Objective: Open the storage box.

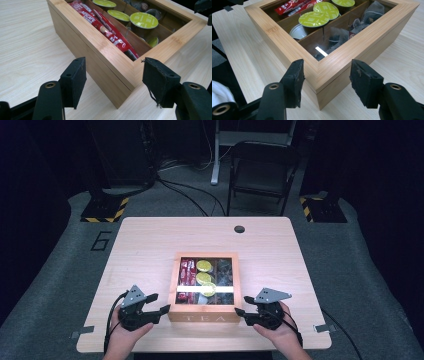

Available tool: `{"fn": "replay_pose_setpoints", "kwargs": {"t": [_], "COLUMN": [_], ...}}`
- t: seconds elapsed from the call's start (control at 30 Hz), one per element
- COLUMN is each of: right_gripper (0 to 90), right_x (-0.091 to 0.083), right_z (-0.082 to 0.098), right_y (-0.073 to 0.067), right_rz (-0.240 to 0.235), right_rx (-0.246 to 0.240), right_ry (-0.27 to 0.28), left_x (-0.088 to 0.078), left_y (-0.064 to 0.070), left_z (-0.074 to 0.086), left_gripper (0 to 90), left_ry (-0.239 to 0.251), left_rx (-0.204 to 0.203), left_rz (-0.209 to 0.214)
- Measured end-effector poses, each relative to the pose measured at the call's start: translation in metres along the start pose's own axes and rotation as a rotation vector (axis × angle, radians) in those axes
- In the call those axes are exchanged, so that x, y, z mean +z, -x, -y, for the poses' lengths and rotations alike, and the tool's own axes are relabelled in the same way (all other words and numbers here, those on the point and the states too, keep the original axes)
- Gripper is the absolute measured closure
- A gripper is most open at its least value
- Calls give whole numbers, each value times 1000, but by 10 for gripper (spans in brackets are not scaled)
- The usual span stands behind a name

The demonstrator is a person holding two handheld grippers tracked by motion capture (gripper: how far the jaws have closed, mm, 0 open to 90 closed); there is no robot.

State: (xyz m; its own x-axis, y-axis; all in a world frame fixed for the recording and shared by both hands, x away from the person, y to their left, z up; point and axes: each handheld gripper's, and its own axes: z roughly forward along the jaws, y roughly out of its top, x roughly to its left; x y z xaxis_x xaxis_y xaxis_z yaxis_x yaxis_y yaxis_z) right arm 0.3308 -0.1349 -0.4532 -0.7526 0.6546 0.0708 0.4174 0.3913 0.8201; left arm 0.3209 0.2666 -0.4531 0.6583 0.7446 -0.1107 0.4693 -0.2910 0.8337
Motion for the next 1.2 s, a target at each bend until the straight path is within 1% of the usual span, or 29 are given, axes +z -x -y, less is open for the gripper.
{"fn": "replay_pose_setpoints", "kwargs": {"t": [0.03,0.1,0.13,0.17,0.23,0.27,0.33,0.37,0.4,0.47,0.57,0.6,0.63,0.7,0.73,0.77,0.87,0.9,0.97,1.0,1.07,1.13,1.2], "right_gripper": [429,417,416,414,410,408,405,402,400,401,407,412,415,418,421,428,442,450,461,462,462,461,461], "right_x": [0,1,1,2,2,3,4,5,5,6,7,8,9,10,11,11,14,14,15,16,16,17,17], "right_z": [1,3,4,4,5,6,6,7,8,9,10,10,10,11,12,12,13,14,14,15,15,15,15], "right_y": [0,-1,-2,-2,-3,-3,-2,-1,-2,-1,-1,-1,-2,-2,-2,-2,-3,-3,-3,-3,-2,-3,-3], "right_rz": [6,1,-1,-6,-1,3,6,2,7,-5,-10,-16,-16,-11,-9,-10,-16,-12,-19,-11,-14,-9,-7], "right_rx": [-5,-9,-3,-14,-8,-6,-15,-19,-3,-4,-9,-8,-8,-12,-18,-13,-20,-20,-28,-21,-35,-24,-29], "right_ry": [-4,-5,-10,-15,-20,-16,-27,-32,-32,-38,-41,-48,-50,-64,-64,-75,-84,-90,-101,-103,-102,-100,-99], "left_x": [1,2,4,4,6,7,10,11,11,14,17,17,18,19,21,21,23,24,23,24,24,26,27], "left_y": [1,2,3,4,6,7,8,9,9,9,10,11,11,12,13,13,15,15,15,16,15,15,15], "left_z": [1,1,2,2,3,4,5,6,6,8,10,10,10,11,12,12,13,13,13,13,14,15,15], "left_gripper": [356,356,353,348,339,338,333,333,333,333,336,338,342,349,353,361,377,378,388,395,394,401,400], "left_ry": [2,-1,6,-3,-6,-12,-15,-23,-28,-38,-47,-59,-63,-64,-76,-76,-89,-87,-87,-80,-90,-102,-124], "left_rx": [-4,-5,-5,-3,-1,2,15,18,23,27,35,42,53,55,54,59,72,84,85,78,86,79,81], "left_rz": [9,22,19,25,25,29,26,32,33,34,36,43,43,39,48,46,43,30,26,25,23,22,26]}}
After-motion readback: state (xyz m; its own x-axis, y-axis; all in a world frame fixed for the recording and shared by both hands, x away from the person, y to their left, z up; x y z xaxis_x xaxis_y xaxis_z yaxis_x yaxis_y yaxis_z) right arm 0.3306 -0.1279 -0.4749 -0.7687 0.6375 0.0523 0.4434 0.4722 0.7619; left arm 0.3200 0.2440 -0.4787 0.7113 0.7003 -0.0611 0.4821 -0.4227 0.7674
